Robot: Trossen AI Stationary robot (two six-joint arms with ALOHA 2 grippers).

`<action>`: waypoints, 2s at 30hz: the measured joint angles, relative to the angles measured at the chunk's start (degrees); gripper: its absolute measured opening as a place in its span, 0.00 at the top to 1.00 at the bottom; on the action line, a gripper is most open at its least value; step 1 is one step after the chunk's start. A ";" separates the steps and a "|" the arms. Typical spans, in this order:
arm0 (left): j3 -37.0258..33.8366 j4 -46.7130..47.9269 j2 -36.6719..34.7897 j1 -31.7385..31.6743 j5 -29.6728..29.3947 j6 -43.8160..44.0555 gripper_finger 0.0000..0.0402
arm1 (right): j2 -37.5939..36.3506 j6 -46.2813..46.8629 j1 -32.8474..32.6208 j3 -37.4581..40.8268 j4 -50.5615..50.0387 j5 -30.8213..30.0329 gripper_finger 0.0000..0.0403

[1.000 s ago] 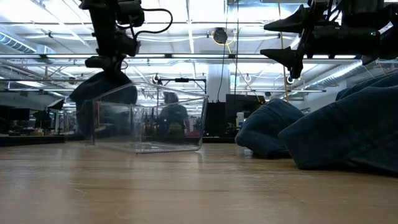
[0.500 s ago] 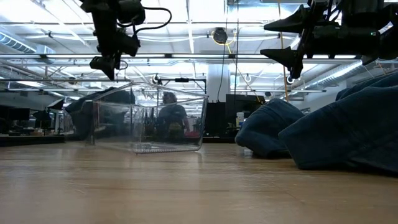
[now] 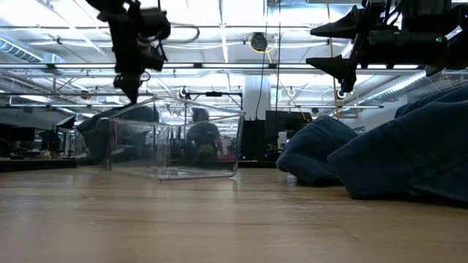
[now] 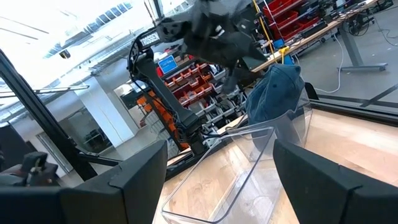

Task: Pick & Place hat
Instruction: Put the top blue cap into the top transparent bin

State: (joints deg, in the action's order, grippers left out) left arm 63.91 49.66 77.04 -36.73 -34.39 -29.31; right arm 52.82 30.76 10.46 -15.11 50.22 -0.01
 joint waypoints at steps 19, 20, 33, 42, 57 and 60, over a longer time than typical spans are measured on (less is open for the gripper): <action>-10.35 0.75 11.51 -12.53 14.87 3.09 0.99 | -0.02 0.02 0.00 0.00 -0.35 -0.11 0.31; -10.39 1.22 11.57 -12.67 14.73 3.02 0.99 | -0.02 0.02 0.00 0.01 -0.35 -0.13 0.31; -6.99 3.33 2.01 -9.37 9.14 5.26 0.95 | -0.02 0.02 0.00 0.01 -0.36 -0.20 0.31; -5.52 13.35 -1.35 -8.72 33.46 11.82 0.98 | -0.02 0.02 0.00 0.01 -0.37 -0.20 0.31; -5.52 5.68 14.07 -9.38 31.48 13.07 0.98 | -0.02 0.04 0.00 0.01 -0.37 -0.17 0.31; -5.52 5.39 18.56 -9.31 31.32 13.16 0.99 | -0.02 0.04 0.00 0.00 -0.37 -0.17 0.31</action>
State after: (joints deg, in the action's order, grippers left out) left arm 58.39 55.04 95.61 -46.04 -3.07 -16.16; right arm 52.80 30.80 10.46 -15.11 49.84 -0.19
